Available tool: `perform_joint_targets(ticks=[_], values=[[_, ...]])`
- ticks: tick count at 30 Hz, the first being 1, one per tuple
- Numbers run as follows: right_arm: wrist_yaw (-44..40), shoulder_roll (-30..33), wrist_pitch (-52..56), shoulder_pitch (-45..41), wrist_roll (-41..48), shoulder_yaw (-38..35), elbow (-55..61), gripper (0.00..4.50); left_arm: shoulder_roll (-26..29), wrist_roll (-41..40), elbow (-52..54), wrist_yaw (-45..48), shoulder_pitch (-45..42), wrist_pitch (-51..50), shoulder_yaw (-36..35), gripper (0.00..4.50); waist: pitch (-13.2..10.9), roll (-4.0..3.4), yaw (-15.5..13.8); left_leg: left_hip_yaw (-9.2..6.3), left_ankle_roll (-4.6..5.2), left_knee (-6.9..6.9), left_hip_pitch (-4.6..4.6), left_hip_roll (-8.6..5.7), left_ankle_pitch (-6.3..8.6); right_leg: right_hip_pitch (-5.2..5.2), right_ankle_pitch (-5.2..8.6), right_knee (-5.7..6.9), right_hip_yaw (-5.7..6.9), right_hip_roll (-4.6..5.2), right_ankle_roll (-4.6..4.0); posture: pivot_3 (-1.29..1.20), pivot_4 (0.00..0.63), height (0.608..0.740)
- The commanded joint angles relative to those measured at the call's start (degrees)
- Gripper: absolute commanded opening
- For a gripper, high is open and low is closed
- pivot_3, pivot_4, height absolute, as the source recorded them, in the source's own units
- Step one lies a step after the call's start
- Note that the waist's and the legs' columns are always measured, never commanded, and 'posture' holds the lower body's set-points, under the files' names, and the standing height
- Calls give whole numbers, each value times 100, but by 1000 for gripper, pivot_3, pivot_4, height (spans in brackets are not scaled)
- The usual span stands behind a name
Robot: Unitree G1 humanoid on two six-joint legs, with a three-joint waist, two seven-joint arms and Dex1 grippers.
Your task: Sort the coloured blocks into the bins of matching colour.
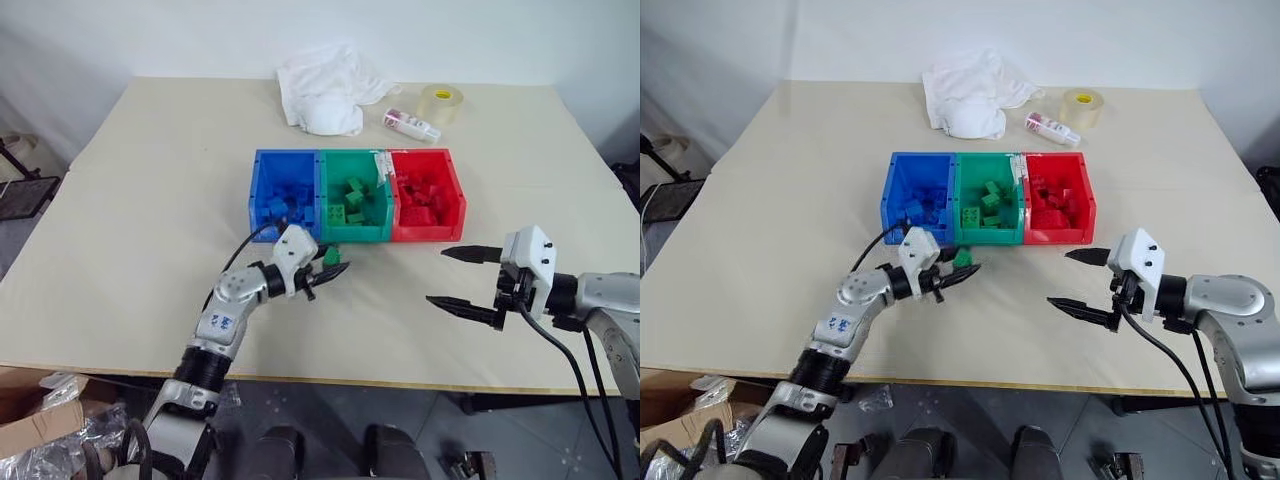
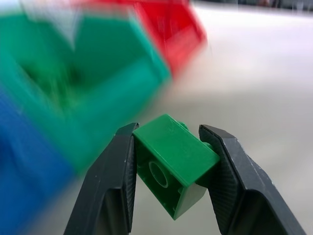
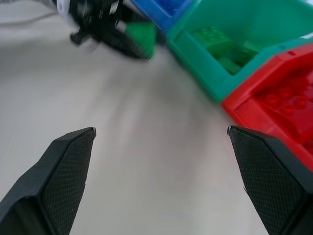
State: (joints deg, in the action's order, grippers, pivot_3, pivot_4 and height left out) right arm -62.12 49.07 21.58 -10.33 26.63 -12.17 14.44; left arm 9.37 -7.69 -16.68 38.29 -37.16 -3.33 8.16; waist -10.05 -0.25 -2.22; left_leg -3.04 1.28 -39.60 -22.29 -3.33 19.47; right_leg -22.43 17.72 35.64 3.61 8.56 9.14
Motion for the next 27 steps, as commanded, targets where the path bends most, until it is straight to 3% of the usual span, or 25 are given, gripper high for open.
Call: perform_joint_targets(ticks=[1,5,13,16,19,22,27], values=[[148,32,38,61,169,-267,336,4500,-216,80,-358,-444,-747,290,-206,1598,-2,3,-6,2,0,-2,-3,-4,0,-1,-1,-2,-1,0,2,0,150,740],[260,14,28,132,175,-289,391,4500,-385,193,-1666,-723,-1677,873,-351,1598,-3,5,-8,8,1,1,2,-19,1,0,-2,-2,1,-3,3,0,150,740],[350,9,-21,131,182,-307,393,4500,-424,317,-3411,-774,-2657,1759,-541,4276,-7,13,19,16,1,5,0,-19,1,-6,-2,-2,3,-4,4,0,150,740],[304,42,-65,103,178,-325,314,4500,-297,386,-3556,-556,-2720,1802,-514,4469,-7,12,21,15,1,4,0,-19,1,-6,-2,-2,3,-4,4,0,150,740],[223,74,-135,25,162,-319,154,4500,-111,216,-3166,60,-2514,1727,-514,4469,-7,12,57,15,1,4,-1,-19,1,-7,-2,-1,4,-4,4,0,150,740],[-3,113,-303,-148,163,-313,-171,4500,238,-256,-1982,795,-1867,1136,-601,4469,-7,12,89,14,1,5,0,-17,1,-8,-2,1,5,-4,4,0,150,740],[-952,132,-668,-652,513,-288,-808,4500,1425,-1058,471,1697,-304,-511,-757,4469,-7,11,244,10,0,14,3,5,0,-13,-2,4,3,-6,3,0,150,740]])
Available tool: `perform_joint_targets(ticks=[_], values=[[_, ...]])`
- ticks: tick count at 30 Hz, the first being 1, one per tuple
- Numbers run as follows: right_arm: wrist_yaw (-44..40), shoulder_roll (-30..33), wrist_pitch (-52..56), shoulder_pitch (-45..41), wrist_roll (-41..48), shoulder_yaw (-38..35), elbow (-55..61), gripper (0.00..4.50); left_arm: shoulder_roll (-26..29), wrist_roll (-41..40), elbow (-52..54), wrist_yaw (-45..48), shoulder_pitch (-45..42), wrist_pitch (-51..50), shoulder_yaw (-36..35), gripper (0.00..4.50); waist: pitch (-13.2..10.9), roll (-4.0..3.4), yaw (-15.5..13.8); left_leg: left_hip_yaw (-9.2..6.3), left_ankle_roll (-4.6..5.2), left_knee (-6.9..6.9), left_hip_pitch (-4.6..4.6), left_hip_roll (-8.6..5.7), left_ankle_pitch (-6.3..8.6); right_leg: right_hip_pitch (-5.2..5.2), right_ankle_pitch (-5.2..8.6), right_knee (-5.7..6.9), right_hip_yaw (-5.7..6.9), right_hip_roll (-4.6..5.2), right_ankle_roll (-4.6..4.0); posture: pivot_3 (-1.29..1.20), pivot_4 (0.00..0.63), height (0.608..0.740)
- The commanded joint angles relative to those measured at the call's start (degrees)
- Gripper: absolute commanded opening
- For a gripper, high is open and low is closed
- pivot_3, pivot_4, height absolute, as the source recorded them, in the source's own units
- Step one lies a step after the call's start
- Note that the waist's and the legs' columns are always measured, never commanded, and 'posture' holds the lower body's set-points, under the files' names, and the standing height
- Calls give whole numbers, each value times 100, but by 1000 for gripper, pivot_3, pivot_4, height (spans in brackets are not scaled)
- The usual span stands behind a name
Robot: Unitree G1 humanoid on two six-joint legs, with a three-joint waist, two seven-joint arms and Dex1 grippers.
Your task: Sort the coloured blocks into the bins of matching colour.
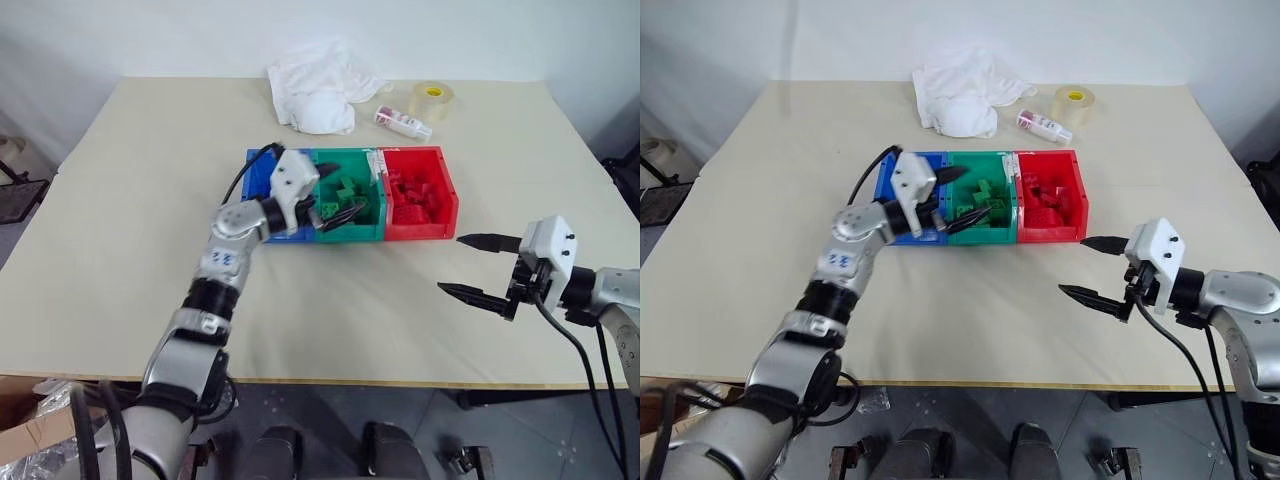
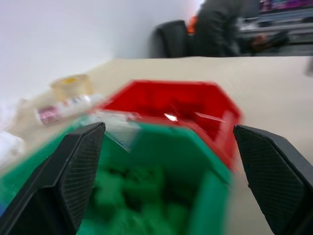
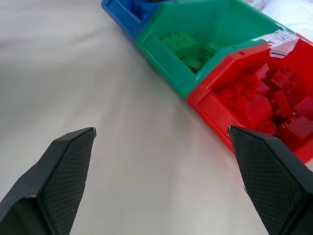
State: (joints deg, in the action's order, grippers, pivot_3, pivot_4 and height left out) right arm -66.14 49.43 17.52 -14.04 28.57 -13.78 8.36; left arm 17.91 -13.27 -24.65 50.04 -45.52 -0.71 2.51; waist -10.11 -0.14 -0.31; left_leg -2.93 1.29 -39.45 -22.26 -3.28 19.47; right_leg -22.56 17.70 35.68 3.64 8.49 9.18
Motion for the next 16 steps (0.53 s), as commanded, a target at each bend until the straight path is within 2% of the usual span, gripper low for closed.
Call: perform_joint_targets(ticks=[1,5,8,10,12,16], values=[[-822,136,-318,-432,376,-76,-366,4500,916,-713,1637,807,886,-1070,-267,4469,0,0,69,1,0,2,2,5,0,-1,0,2,-2,0,0,0,150,740],[-1669,221,-477,-1071,453,123,-1078,4500,2065,-1271,2575,1545,2213,-1588,-753,4469,1,-2,99,0,0,12,12,13,0,2,2,-2,-9,1,-4,0,150,740],[-2101,265,-614,-1448,331,304,-1671,4500,2708,-1535,2776,1908,3069,-1811,-1224,4469,0,-2,38,-6,0,11,11,11,0,7,3,-7,-11,5,-6,0,150,740],[-2264,268,-745,-1620,211,422,-2006,4500,2892,-1560,2641,1892,3375,-1695,-1564,4469,0,-2,-10,-17,0,8,11,8,0,13,4,-10,-10,7,-8,0,150,740],[-2303,249,-862,-1783,74,520,-2357,4500,2886,-1498,2298,1636,3325,-1449,-1897,4469,0,-2,-71,-23,0,5,10,4,0,16,4,-12,-9,8,-9,0,150,740],[-2331,229,-1008,-1936,-27,588,-2785,4500,2805,-1469,1908,1468,3060,-1256,-2063,4469,0,-2,-102,-23,0,-1,7,2,0,13,4,-8,-8,8,-9,0,150,740]])
